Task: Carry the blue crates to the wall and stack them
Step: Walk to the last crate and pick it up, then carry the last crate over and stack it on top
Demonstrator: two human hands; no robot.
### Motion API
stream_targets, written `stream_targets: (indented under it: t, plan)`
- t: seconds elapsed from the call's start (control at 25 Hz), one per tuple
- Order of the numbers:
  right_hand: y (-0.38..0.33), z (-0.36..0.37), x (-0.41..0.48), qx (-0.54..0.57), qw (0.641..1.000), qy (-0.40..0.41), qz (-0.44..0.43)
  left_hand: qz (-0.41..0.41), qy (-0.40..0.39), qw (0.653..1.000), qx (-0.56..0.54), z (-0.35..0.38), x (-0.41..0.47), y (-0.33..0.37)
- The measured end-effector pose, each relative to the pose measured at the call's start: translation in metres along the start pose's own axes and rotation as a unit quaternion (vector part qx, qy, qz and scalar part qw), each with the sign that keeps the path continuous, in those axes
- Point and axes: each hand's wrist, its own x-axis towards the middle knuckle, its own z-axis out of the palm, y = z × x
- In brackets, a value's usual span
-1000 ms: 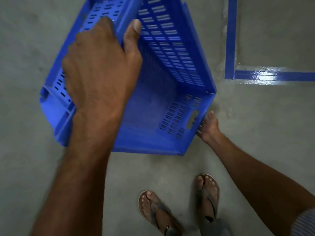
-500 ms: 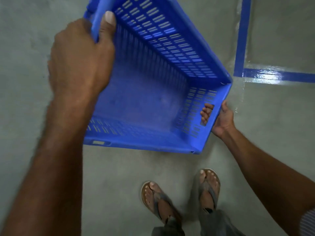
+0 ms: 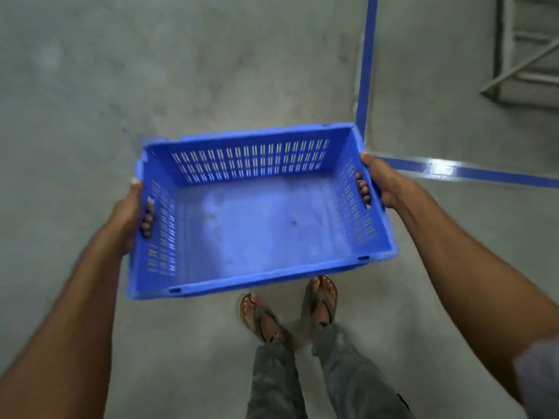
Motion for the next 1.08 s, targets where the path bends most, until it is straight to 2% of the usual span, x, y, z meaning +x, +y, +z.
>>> stream_targets:
  t: [0.08,0.16,0.36,0.52,0.64,0.76,0.84,0.92,1.08]
  plan:
    - [-0.022,-0.001,-0.037,-0.046,0.999,-0.006,0.022,-0.064,-0.066,0.995,-0.031,-0.020,-0.031,0.003]
    - [-0.040,0.002,-0.076,-0.092,0.995,0.008,0.023,-0.098,-0.095,0.990,-0.036,-0.040,-0.063,0.009]
    - [-0.067,0.020,-0.167,-0.173,0.983,0.054,-0.027,-0.100,-0.069,0.992,-0.026,-0.077,-0.137,0.027]
    - [-0.068,0.035,-0.231,-0.213,0.971,0.066,-0.082,-0.067,-0.004,0.996,-0.051,-0.106,-0.193,0.026]
    - [-0.061,0.041,-0.261,-0.213,0.963,0.096,-0.134,-0.001,0.098,0.993,-0.066,-0.118,-0.240,0.008]
    - [-0.041,0.036,-0.277,-0.221,0.941,0.141,-0.214,0.057,0.226,0.971,-0.054,-0.118,-0.296,-0.029]
    - [-0.026,0.033,-0.284,-0.220,0.931,0.126,-0.262,0.063,0.295,0.951,-0.065,-0.118,-0.336,-0.062]
    - [-0.015,0.038,-0.300,-0.226,0.917,0.096,-0.314,0.052,0.342,0.933,-0.096,-0.119,-0.373,-0.096]
    - [0.006,0.063,-0.375,-0.264,0.876,0.082,-0.396,0.047,0.388,0.902,-0.183,-0.118,-0.450,-0.154]
